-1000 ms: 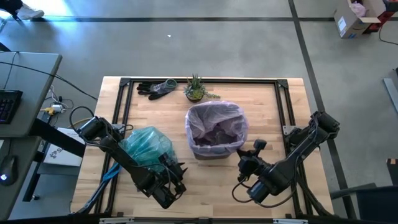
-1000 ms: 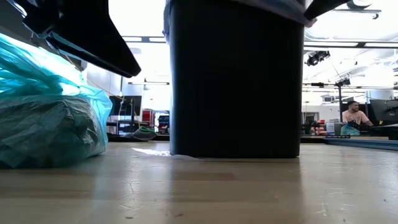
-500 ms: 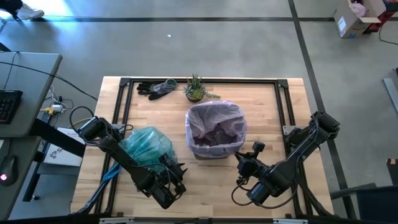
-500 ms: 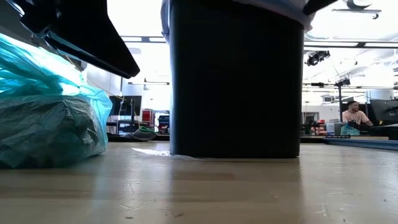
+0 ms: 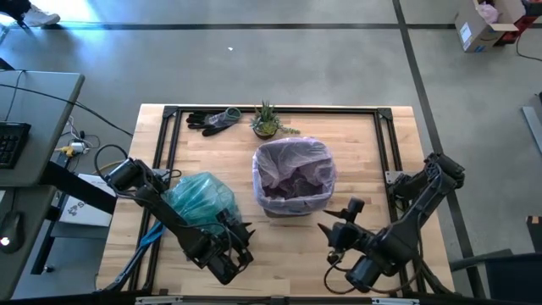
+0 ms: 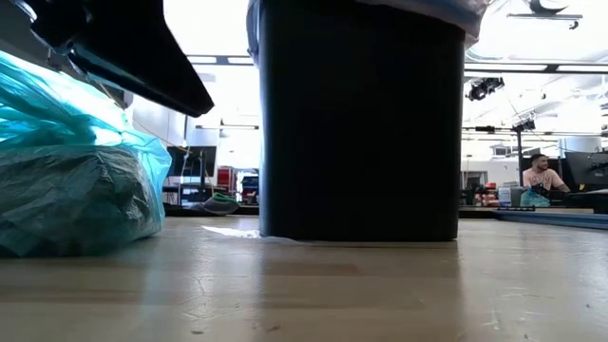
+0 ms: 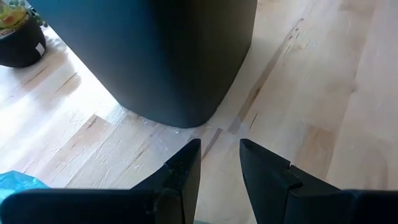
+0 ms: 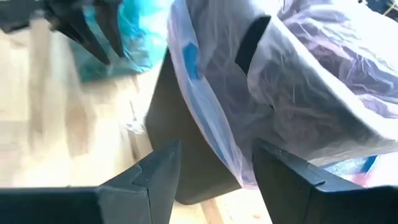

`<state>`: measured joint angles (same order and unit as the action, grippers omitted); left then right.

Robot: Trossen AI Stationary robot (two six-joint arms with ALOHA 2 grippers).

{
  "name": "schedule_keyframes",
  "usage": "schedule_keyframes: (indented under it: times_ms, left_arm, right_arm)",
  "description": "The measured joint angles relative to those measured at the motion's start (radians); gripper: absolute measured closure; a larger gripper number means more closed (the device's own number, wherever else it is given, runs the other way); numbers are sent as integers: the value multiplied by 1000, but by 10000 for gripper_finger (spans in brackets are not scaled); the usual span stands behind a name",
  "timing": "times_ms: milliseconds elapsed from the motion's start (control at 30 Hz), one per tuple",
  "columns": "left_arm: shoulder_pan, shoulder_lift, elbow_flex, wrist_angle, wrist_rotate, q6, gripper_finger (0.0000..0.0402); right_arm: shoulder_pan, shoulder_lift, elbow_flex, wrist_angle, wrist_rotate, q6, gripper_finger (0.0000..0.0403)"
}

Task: Place trash/remove bag and relplace
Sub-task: Return to Home Position

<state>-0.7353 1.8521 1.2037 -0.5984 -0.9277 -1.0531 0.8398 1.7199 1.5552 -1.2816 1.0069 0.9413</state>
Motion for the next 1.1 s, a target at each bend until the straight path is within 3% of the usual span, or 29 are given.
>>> schedule_keyframes:
  times_ms: [267,467,667,900,1100]
  left_arm:
    - [-47,-64,0,60,-138,74,305]
    - [-82,-172,0,73,-258,221,305]
    - [-107,-323,0,73,-355,409,305]
    - [-117,-525,0,72,-423,672,305]
    - [-116,-703,0,-15,-472,785,305]
  right_arm:
    - [69,0,79,22,9,0,218]
    - [134,0,174,9,134,-26,218]
    - [189,0,340,-76,263,-114,218]
    - [210,-6,559,-288,322,-143,218]
    - [209,-133,590,-290,325,-289,218]
